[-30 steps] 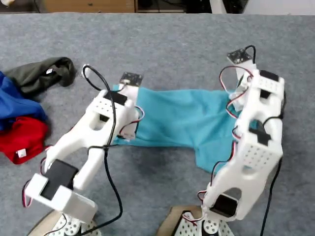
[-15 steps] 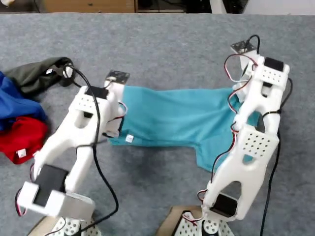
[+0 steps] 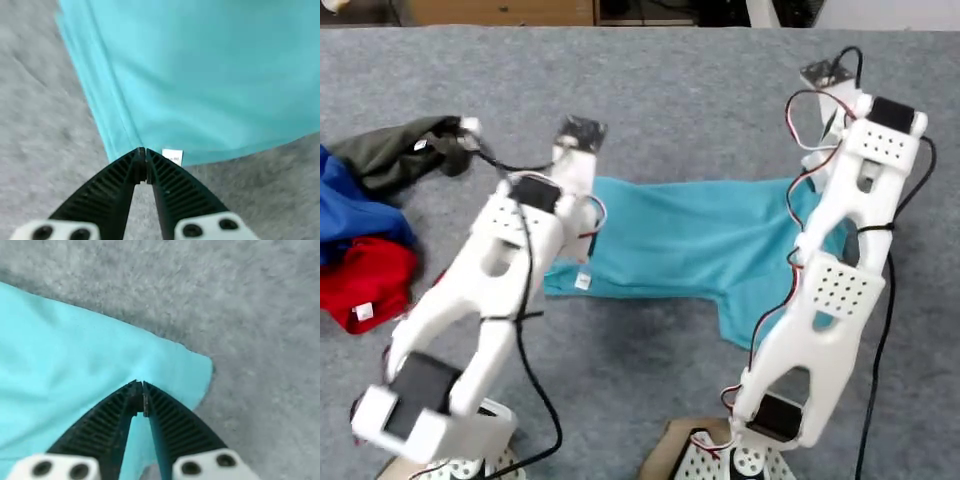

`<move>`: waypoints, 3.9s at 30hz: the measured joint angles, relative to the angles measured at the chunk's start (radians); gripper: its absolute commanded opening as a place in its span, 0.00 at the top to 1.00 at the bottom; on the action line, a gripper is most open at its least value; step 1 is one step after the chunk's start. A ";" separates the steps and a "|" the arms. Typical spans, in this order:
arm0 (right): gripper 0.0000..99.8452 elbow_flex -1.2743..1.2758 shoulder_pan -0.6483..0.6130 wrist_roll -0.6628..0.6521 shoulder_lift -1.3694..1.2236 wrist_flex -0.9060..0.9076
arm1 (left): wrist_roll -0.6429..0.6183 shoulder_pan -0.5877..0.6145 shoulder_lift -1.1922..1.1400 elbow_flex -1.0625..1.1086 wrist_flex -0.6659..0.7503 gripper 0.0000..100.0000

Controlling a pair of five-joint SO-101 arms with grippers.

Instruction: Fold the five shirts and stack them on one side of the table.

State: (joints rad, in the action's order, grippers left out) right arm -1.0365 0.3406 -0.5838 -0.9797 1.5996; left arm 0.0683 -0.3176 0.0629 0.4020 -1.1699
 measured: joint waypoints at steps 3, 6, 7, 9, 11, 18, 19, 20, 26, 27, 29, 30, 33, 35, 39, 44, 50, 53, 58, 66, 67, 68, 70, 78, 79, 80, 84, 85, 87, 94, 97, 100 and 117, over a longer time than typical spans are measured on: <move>0.99 0.000 0.000 0.018 -0.077 -0.063 | 0.000 0.000 -0.132 0.003 0.017 0.98; 0.99 0.000 0.003 0.021 -0.123 -0.123 | 0.000 0.000 -0.245 0.003 0.060 0.98; 0.99 0.000 0.008 0.021 -0.124 -0.132 | 0.000 0.005 -0.264 0.003 0.061 0.98; 0.99 -0.017 0.018 0.021 -0.132 -0.140 | -0.002 0.014 -0.285 0.003 0.061 0.98; 0.99 -0.029 0.021 0.021 -0.132 -0.140 | -0.002 0.026 -0.285 0.000 0.061 0.98; 0.99 -0.071 0.023 0.021 -0.133 -0.109 | 0.035 0.038 -0.181 -0.031 0.005 0.98; 0.99 -0.098 0.025 0.021 -0.133 -0.078 | 0.035 0.037 -0.149 -0.051 -0.021 0.98; 0.99 -0.135 0.028 0.021 -0.130 -0.048 | 0.035 0.031 -0.112 -0.074 -0.044 0.98; 0.99 -0.344 0.034 0.021 -0.129 0.115 | 0.037 0.017 0.012 -0.210 -0.057 0.98; 0.99 -0.358 0.034 0.021 -0.129 0.124 | 0.038 0.025 0.012 -0.213 -0.029 0.98; 0.99 -0.361 0.035 0.021 -0.129 0.127 | 0.038 0.055 -0.017 -0.222 0.044 0.98; 0.99 -0.361 0.037 0.021 -0.129 0.124 | 0.037 0.075 -0.048 -0.232 0.077 0.98; 0.99 -0.362 0.043 0.021 -0.158 0.086 | 0.038 0.137 -0.176 -0.265 0.167 0.98; 0.99 -0.362 0.041 0.021 -0.210 0.051 | 0.038 0.180 -0.282 -0.310 0.215 0.98; 0.99 -0.362 0.041 0.021 -0.288 -0.009 | 0.015 0.261 -0.511 -0.453 0.245 0.98; 0.99 -0.371 0.054 0.021 -0.321 -0.048 | 0.002 0.278 -0.690 -0.629 0.193 0.98; 0.99 -0.377 0.055 0.021 -0.327 -0.054 | 0.000 0.302 -0.724 -0.720 0.104 0.98; 0.99 -0.377 0.055 0.021 -0.327 -0.054 | 0.000 0.325 -0.721 -0.738 0.089 0.98; 0.99 -0.377 0.055 0.021 -0.327 -0.054 | -0.026 0.315 -0.621 -0.839 -0.006 0.98; 0.99 -0.377 0.055 0.021 -0.327 -0.054 | -0.112 0.147 -0.629 -0.882 -0.021 0.98; 0.99 -0.377 0.055 0.021 -0.327 -0.054 | -0.117 0.130 -0.654 -0.882 -0.021 0.98; 0.99 -0.377 0.055 0.021 -0.327 -0.054 | -0.121 0.120 -0.684 -0.882 -0.021 0.98; 0.99 -0.377 0.055 0.021 -0.327 -0.054 | -0.121 0.114 -0.746 -0.882 -0.021 0.98; 0.99 -0.377 0.055 0.021 -0.327 -0.054 | -0.127 0.195 -0.870 -0.968 -0.118 0.98; 0.99 -0.377 0.055 0.021 -0.327 -0.054 | -0.127 0.204 -0.878 -0.984 -0.140 0.98; 0.99 -0.377 0.055 0.021 -0.327 -0.054 | -0.127 0.212 -0.887 -1.000 -0.160 0.98; 0.99 -0.377 0.055 0.021 -0.327 -0.054 | -0.127 0.226 -0.896 -1.045 -0.222 0.98; 0.99 -0.385 0.055 0.021 -0.327 -0.054 | -0.118 0.227 -0.899 -1.063 -0.238 0.98; 0.99 -0.420 0.051 0.021 -0.328 -0.037 | -0.107 0.229 -0.910 -1.114 -0.281 0.98; 0.99 -0.585 0.037 0.021 -0.324 0.095 | -0.101 0.215 -0.919 -1.471 -0.506 0.98; 0.99 -0.586 0.032 0.021 -0.308 0.129 | -0.101 0.203 -0.919 -1.626 -0.563 0.98; 0.99 -0.586 0.031 0.003 -0.250 0.160 | -0.097 0.206 -0.919 -1.674 -0.578 0.98; 0.99 0.026 0.041 -0.264 0.371 0.164 | -0.031 0.140 -0.382 -1.076 -0.554 0.98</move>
State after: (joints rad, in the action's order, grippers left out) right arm -1.0104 0.3821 -0.8477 -0.6084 1.7637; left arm 0.0376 -0.1780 -0.3191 -0.6736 -1.7238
